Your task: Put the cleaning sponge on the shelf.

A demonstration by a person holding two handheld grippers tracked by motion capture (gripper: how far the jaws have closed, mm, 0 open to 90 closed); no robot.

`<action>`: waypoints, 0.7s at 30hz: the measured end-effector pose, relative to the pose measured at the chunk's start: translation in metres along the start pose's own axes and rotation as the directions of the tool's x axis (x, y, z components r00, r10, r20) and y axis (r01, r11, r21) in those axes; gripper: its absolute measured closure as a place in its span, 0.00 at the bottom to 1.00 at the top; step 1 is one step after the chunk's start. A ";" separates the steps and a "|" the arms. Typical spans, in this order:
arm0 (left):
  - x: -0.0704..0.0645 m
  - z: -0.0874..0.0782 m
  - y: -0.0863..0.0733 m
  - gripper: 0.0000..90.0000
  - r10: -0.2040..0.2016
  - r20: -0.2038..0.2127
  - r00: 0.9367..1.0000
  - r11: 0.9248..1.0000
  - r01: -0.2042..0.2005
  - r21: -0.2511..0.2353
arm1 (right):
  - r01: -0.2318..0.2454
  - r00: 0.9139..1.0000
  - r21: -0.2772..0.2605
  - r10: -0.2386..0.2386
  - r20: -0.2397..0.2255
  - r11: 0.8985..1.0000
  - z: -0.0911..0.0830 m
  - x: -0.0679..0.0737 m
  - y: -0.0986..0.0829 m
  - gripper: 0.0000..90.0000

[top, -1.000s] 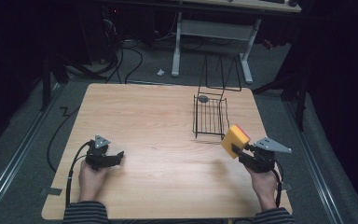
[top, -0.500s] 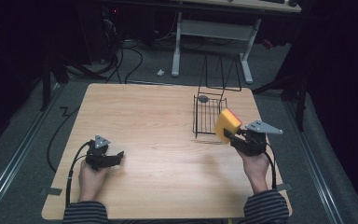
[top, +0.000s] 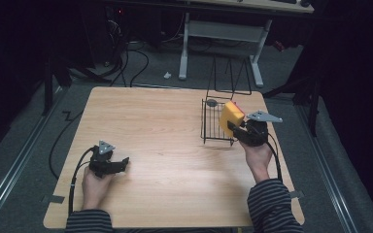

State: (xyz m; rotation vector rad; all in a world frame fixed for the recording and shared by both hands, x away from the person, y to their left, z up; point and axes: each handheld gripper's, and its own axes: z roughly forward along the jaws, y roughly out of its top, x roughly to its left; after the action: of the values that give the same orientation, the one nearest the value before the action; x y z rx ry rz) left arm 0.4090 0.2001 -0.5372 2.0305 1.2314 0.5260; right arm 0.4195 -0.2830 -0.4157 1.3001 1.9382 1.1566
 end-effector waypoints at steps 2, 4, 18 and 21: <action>0.000 0.000 0.000 0.24 0.000 0.000 1.000 1.000 0.000 0.000 | 0.006 1.000 -0.003 -0.006 0.003 1.000 0.002 -0.001 0.001 0.68; 0.000 0.000 0.000 0.24 0.000 0.000 1.000 1.000 0.000 0.000 | 0.013 1.000 -0.002 -0.013 0.008 1.000 0.008 -0.001 0.004 0.68; 0.000 0.000 0.000 0.24 0.000 0.000 1.000 1.000 0.000 0.000 | 0.011 0.999 0.005 -0.011 0.033 1.000 0.033 -0.006 0.012 0.68; 0.000 0.000 0.000 0.24 0.000 0.000 1.000 1.000 0.000 0.000 | 0.006 0.999 0.001 -0.006 0.041 1.000 0.039 -0.006 0.012 0.68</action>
State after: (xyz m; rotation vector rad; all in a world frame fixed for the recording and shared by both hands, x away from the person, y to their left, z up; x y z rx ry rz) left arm 0.4090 0.2000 -0.5372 2.0304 1.2314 0.5261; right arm 0.4580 -0.2730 -0.4248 1.3073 1.9117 1.1177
